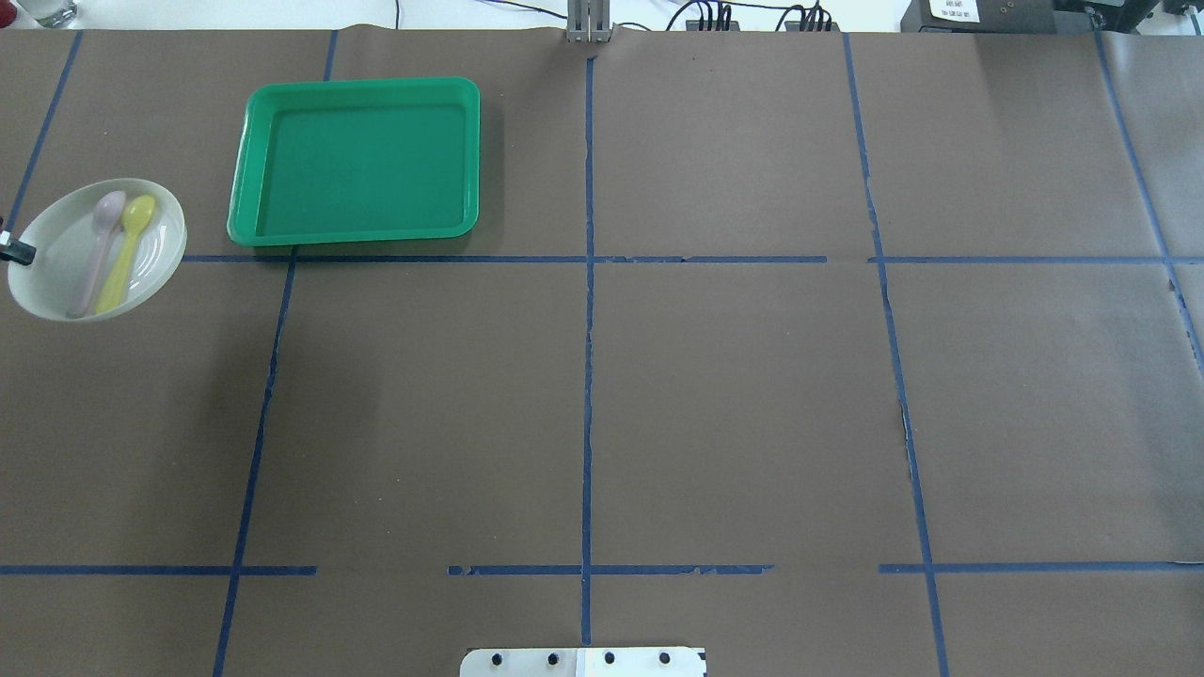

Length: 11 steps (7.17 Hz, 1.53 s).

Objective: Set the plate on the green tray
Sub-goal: 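Carry the plate with the left gripper over the green tray, then lower the plate onto the tray and open the left gripper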

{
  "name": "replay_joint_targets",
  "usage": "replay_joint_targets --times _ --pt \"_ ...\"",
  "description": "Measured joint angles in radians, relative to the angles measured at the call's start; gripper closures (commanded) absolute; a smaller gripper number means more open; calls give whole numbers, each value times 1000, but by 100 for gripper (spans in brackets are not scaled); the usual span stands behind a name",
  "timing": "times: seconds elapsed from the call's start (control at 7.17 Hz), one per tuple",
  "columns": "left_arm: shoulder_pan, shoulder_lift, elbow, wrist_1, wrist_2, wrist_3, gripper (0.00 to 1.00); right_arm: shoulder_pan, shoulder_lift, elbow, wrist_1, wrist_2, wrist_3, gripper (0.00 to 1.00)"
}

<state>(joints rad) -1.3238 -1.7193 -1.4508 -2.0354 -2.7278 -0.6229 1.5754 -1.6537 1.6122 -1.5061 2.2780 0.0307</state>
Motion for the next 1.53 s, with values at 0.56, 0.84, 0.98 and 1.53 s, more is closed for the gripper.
replay_joint_targets --times 0.56,0.84,0.98,1.53 --pt "67 -258 204 -42 25 -187 100 0 0 0 0 0 0 0" --pt "116 -293 271 -243 150 -401 100 0 0 0 1 0 0 0" --pt "144 -310 315 -355 215 -528 100 0 0 0 0 0 0 0" --pt "256 -417 456 -500 364 -789 100 0 0 0 0 0 0 0"
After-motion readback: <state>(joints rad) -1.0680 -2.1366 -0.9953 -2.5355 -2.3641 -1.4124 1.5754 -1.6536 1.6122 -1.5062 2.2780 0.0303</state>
